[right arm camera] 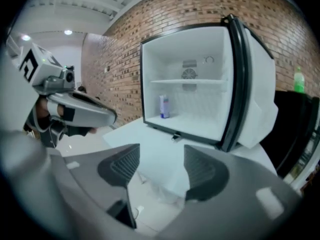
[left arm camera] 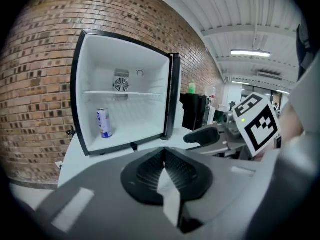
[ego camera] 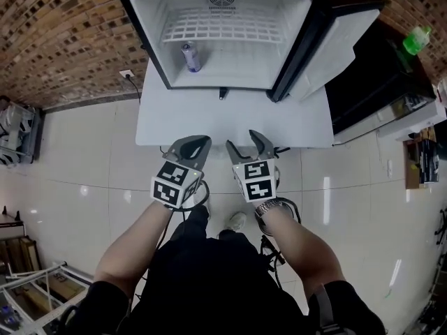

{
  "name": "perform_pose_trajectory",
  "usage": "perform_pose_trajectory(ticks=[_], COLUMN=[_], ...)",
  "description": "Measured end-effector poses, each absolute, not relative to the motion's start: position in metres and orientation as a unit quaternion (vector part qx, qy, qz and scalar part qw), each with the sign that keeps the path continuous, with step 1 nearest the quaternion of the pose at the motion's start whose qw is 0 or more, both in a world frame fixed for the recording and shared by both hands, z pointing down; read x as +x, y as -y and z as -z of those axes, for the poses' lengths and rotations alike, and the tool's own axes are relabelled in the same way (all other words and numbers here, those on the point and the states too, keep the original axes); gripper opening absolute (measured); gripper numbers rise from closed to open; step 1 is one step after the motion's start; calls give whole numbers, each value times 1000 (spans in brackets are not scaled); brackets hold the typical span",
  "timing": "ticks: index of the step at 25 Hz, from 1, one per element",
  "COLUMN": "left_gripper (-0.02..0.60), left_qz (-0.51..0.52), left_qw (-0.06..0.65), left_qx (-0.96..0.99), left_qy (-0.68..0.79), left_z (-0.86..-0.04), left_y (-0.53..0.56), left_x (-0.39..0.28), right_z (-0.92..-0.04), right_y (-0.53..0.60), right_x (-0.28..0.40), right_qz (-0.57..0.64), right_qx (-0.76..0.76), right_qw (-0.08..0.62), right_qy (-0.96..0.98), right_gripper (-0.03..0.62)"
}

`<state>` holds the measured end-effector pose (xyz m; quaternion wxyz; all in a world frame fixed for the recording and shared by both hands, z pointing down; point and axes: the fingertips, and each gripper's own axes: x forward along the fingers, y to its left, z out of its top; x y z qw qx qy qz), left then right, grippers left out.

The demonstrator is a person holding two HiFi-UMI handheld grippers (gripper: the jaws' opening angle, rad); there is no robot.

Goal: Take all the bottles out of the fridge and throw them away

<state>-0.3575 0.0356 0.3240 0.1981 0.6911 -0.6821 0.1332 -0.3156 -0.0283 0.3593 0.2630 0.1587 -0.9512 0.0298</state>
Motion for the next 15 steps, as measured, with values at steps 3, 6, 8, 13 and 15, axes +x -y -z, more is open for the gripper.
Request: perform_pose_trajectory(ticks=[3, 6, 8, 13, 15], left_gripper=[3, 3, 3, 3, 3], left_qz=[-127, -123, -122, -118, -118], left_qw=[197, 199, 199, 203, 205], left_qx=[682, 673, 669, 662, 662], left_qy=[693, 702, 706, 712, 711], left_z=[-321, -320, -319, -318, -318], left_y=[-40, -46, -48, -47, -45], left_x=[-388, -413, -428, -476, -491], right_z=[-347, -338, -338, -337, -333], right_y=[29, 32, 36, 49, 53], right_x=[-358, -393, -413, -474, -497], right_qz=[-20, -16, -13, -3, -3], right_qx=[145, 137, 135, 133, 132], right_qw=[256, 249, 248, 251, 252], right_qy=[955, 959, 959, 959, 959], right_gripper=[279, 279, 279, 279, 279])
